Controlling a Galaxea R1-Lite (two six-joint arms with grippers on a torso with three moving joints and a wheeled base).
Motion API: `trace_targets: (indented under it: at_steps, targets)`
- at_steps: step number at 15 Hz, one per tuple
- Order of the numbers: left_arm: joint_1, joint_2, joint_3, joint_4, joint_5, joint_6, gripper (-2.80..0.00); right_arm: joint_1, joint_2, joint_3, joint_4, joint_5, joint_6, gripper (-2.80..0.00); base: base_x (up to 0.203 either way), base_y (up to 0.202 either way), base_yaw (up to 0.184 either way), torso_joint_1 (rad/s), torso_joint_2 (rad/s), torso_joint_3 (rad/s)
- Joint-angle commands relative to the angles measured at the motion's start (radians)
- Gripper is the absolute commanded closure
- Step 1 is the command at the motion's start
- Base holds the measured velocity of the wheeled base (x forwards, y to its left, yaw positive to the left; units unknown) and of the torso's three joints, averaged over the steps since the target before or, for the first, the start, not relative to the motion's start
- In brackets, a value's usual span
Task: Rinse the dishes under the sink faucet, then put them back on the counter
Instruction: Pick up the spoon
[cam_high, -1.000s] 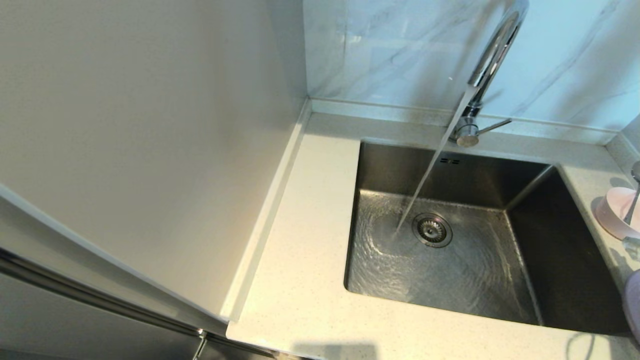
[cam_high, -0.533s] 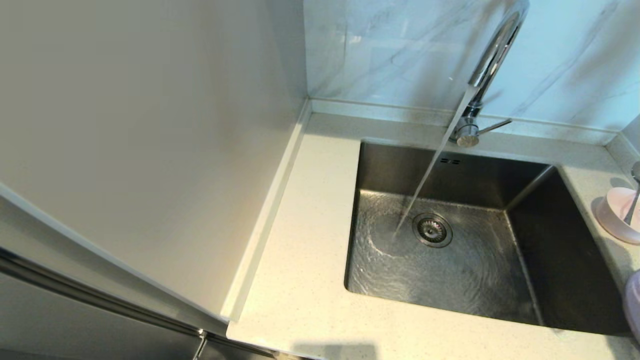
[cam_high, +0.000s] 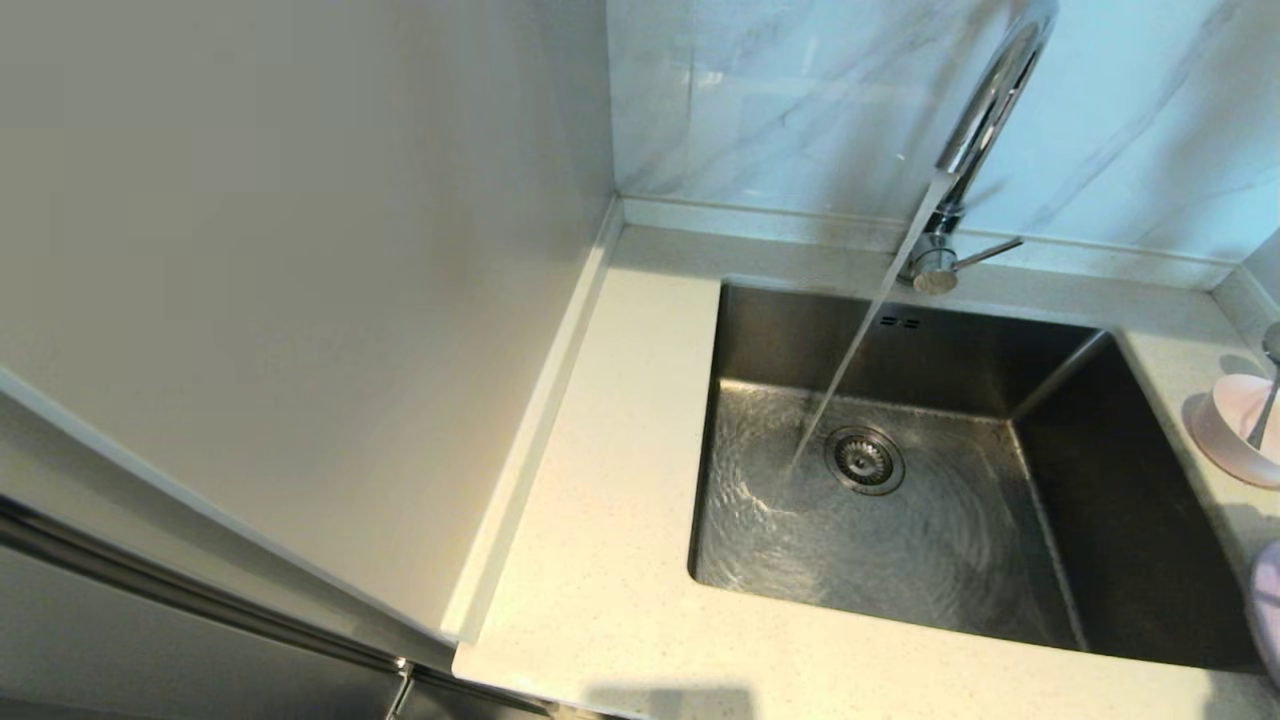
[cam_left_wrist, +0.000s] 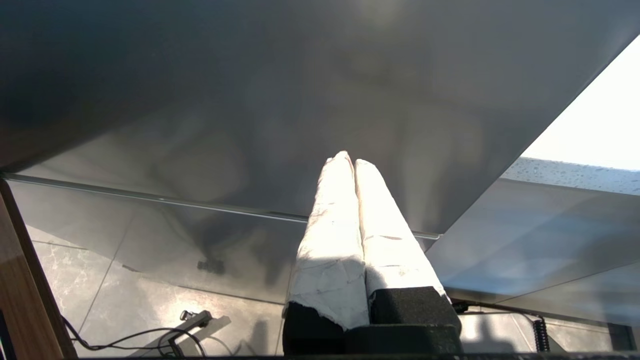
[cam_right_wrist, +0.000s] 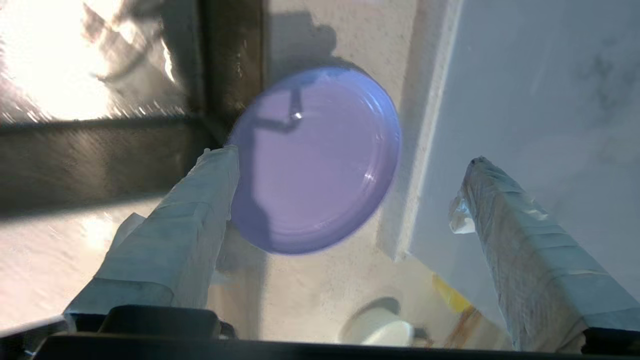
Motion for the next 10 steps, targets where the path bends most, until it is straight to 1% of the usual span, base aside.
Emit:
trace_targets:
  at_steps: [1, 4, 6, 8, 10]
  targets:
    - [0.0, 0.0, 0.0, 0.0, 0.001, 0.0, 0.0, 0.061, 0.092, -0.059, 0.008, -0.008, 0.17, -2.8, 0.0, 0.0, 0.0, 0.0, 0.0, 0.0]
    - [0.0, 0.0, 0.0, 0.0, 0.001, 0.0, 0.0, 0.069, 0.158, -0.089, 0.008, -0.003, 0.3, -2.8, 0.0, 0.0, 0.0, 0.0, 0.0, 0.0]
    - [0.0, 0.0, 0.0, 0.0, -0.001, 0.0, 0.0, 0.064, 0.202, -0.111, -0.004, 0.059, 0.348, -2.8, 0.0, 0.0, 0.0, 0.0, 0.0, 0.0]
    - [0.0, 0.0, 0.0, 0.0, 0.001, 0.0, 0.0, 0.033, 0.238, -0.122, -0.072, 0.095, 0.372, -2.8, 0.0, 0.0, 0.0, 0.0, 0.0, 0.0]
    - [0.0, 0.0, 0.0, 0.0, 0.001, 0.0, 0.0, -0.018, 0.276, -0.122, -0.155, 0.135, 0.369, -2.8, 0.0, 0.0, 0.0, 0.0, 0.0, 0.0]
